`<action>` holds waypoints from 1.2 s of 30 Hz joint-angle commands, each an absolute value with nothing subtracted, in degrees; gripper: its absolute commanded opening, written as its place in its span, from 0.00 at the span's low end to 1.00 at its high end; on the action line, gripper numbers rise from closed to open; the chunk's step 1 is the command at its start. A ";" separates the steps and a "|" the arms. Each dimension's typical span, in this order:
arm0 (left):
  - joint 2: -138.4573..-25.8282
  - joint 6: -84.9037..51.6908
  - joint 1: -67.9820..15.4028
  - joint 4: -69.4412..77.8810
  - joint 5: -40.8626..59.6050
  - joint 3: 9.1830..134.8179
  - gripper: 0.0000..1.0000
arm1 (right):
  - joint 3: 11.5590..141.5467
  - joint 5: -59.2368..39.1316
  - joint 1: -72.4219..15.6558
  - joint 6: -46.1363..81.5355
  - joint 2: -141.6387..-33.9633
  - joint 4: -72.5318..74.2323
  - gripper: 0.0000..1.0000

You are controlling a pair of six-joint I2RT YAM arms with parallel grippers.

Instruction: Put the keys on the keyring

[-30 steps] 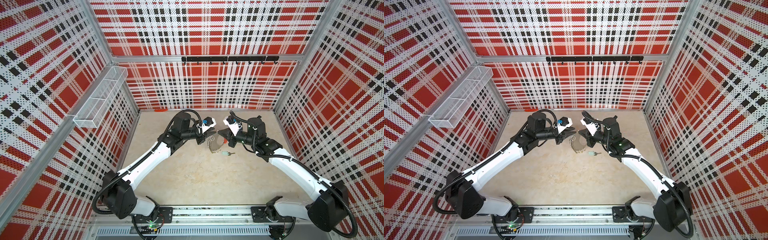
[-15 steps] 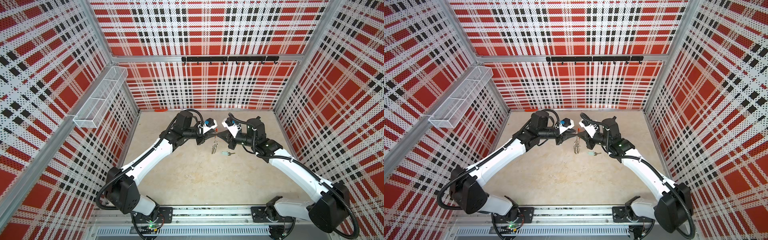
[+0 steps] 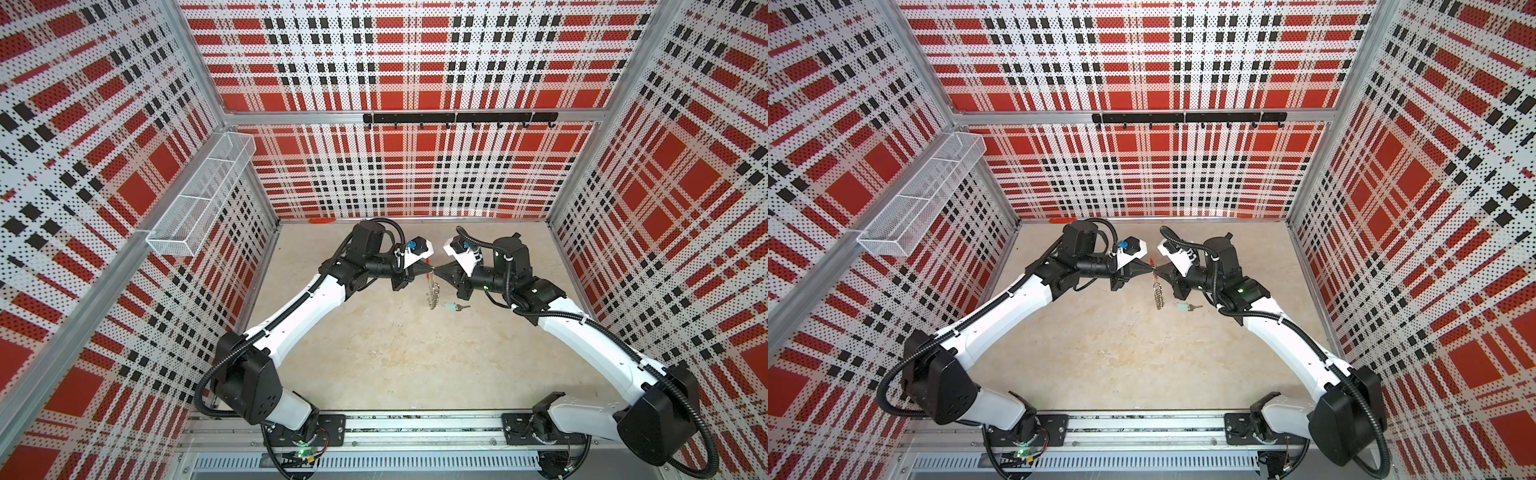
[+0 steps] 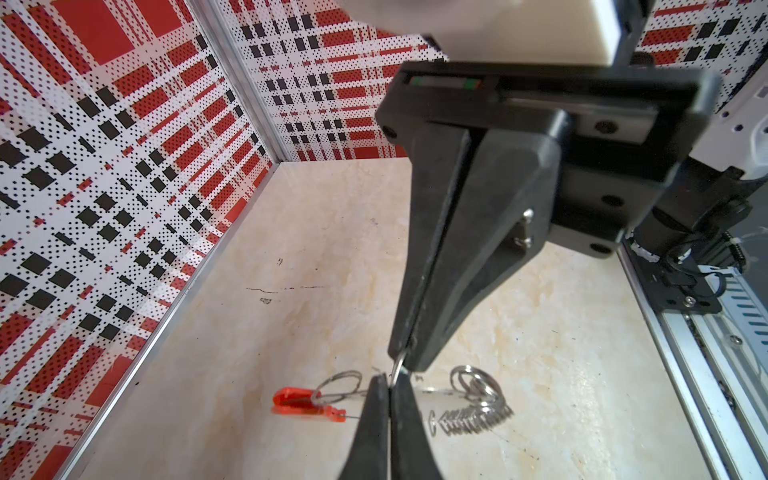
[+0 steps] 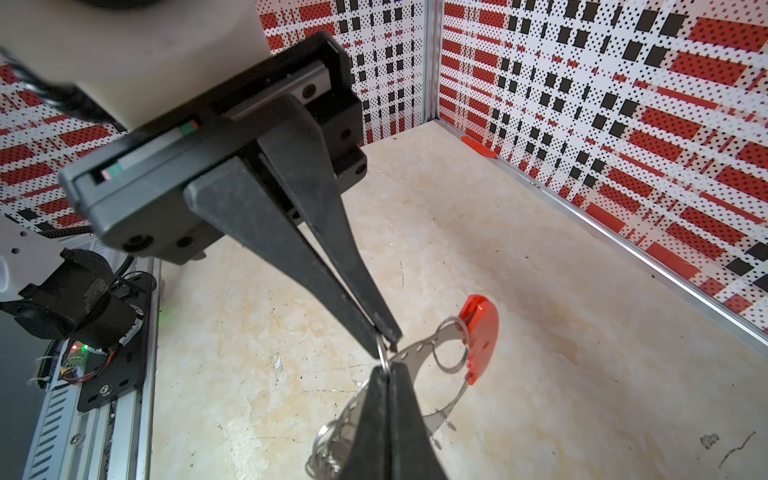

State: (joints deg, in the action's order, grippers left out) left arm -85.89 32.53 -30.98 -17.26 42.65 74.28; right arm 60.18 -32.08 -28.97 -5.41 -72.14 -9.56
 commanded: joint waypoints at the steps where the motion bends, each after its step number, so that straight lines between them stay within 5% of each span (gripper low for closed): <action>1: -83.79 26.97 -31.18 -8.18 47.83 70.30 0.00 | 61.00 -30.03 -29.72 -0.73 -69.16 -1.53 0.28; 3: -81.40 17.99 -30.39 4.60 48.61 64.97 0.00 | 59.83 -25.70 -29.55 2.27 -67.27 0.62 0.46; 6: -78.13 4.42 -29.38 23.99 47.92 57.28 0.00 | 55.58 -23.36 -28.68 8.06 -63.55 6.20 0.52; 18: -78.50 -25.55 -30.91 54.76 40.26 51.40 0.00 | 49.43 -29.96 -27.24 27.10 -64.75 21.41 0.33; 25: -80.37 -30.73 -32.28 61.59 38.59 50.90 0.00 | 50.11 -35.61 -27.90 30.96 -67.71 27.31 0.34; 36: -81.11 -35.48 -33.20 62.08 33.34 51.03 0.00 | 51.27 -31.51 -28.74 28.67 -67.00 23.86 0.34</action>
State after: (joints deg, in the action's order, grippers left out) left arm -80.82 -32.97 -32.60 58.76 36.64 50.83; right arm 49.87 -33.76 -28.34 29.56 -67.94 24.36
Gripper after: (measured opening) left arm 0.042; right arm 0.342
